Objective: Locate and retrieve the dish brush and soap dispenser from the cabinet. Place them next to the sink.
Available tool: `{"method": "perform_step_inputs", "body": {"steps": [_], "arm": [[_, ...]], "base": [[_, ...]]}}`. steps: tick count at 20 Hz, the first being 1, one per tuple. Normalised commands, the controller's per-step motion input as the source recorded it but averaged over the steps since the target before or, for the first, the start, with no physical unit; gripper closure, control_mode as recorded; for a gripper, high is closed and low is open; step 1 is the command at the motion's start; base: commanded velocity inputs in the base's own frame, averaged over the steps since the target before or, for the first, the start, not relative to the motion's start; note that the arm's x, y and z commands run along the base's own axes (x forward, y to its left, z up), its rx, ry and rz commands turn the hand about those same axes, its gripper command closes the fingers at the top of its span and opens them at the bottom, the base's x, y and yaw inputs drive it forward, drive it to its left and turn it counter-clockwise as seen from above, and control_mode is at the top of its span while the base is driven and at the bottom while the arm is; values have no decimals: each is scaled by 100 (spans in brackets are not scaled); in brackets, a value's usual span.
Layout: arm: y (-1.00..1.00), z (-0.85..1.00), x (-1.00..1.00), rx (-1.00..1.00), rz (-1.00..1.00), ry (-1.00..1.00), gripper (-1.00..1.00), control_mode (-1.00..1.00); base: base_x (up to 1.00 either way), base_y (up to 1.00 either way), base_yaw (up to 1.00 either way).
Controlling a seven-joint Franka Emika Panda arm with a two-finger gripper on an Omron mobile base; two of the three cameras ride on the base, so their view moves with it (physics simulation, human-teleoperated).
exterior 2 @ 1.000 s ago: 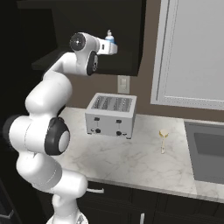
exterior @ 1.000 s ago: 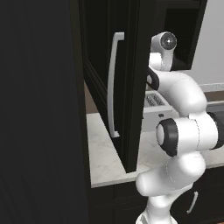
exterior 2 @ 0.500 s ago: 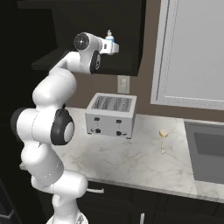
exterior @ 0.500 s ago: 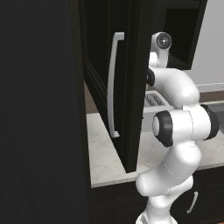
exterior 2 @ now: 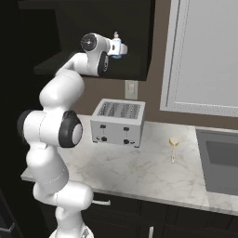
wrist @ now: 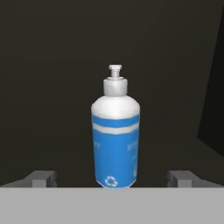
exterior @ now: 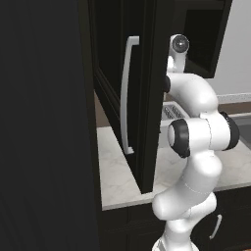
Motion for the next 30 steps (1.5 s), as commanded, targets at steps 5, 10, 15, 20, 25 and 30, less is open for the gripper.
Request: {"method": "perform_step_inputs", "body": {"steps": [5,10,15,20,25,30], "arm": [[0,-1,23,0,0,0,-100,-100],[0,-7,24,0,0,0,-100,-100],[0,-22,33,0,0,-1,-100,-100],[0,-15,34,0,0,-2,-100,-100],[0,-14,30,0,0,-2,-100,-100],[0,-21,25,0,0,-3,100,-100]], "base": [[0,0,0],[0,0,0],[0,0,0],[0,0,0],[0,0,0],[0,0,0]]}}
